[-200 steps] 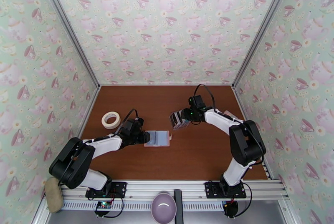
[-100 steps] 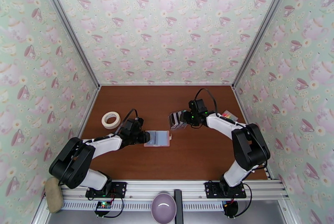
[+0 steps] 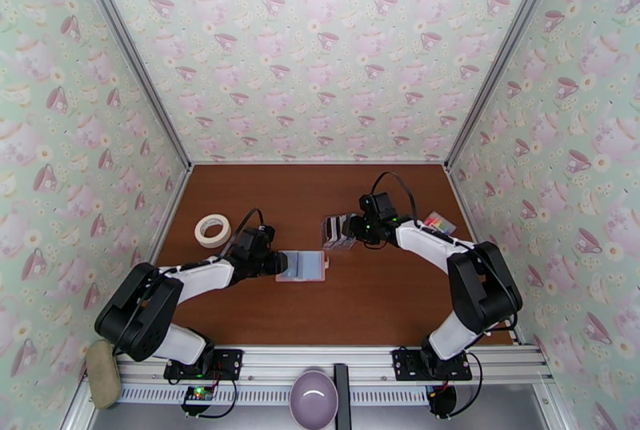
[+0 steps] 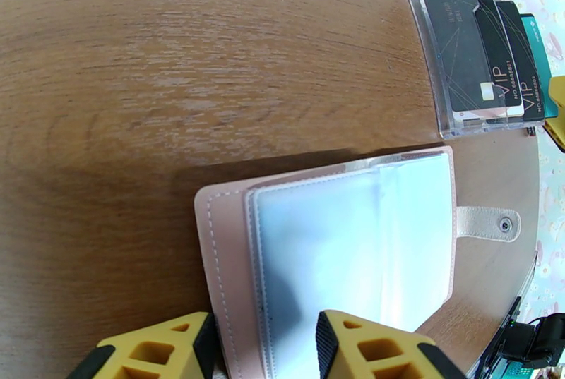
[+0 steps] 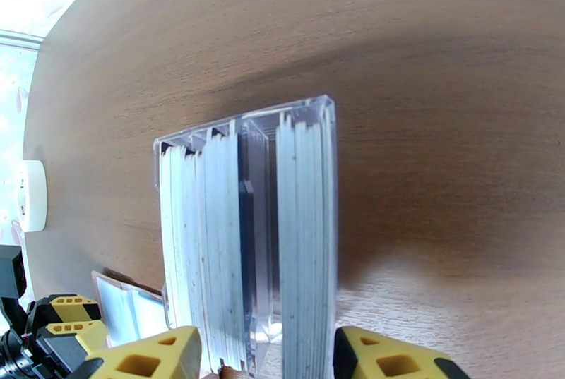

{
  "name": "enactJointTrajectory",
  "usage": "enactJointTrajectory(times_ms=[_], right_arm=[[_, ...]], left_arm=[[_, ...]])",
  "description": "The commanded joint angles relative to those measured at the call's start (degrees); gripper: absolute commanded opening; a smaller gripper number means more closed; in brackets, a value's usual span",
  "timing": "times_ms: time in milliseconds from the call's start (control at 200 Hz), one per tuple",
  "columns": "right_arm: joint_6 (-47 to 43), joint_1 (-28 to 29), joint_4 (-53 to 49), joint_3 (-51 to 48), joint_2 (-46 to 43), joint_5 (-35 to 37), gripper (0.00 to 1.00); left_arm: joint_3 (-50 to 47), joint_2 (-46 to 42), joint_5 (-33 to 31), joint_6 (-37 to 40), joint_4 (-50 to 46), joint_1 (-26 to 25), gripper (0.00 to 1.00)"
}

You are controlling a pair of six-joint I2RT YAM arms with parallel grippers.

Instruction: Put the credit cards into the card holder

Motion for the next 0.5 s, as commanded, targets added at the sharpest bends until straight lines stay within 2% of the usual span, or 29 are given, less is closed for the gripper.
enactJointTrajectory(times_ms=[0, 210, 496], right_arm=[[-1.42, 0.62, -2.65, 1.07, -1.47, 3.91, 0.54], [-5.19, 0.53, -6.23, 4.88, 0.68, 9.87, 0.55], [-6.96, 0.53, -8.01, 8.21, 3.22, 11.39, 0.55]], left_arm=[[0.15, 2.5, -0.81, -0.15, -0.15, 0.45, 0.44], [0.03, 2.37, -0.72, -0.15, -0.17, 0.48, 0.44], [-0.06, 2.29, -0.72, -0.15, -0.15, 0.74, 0.44]])
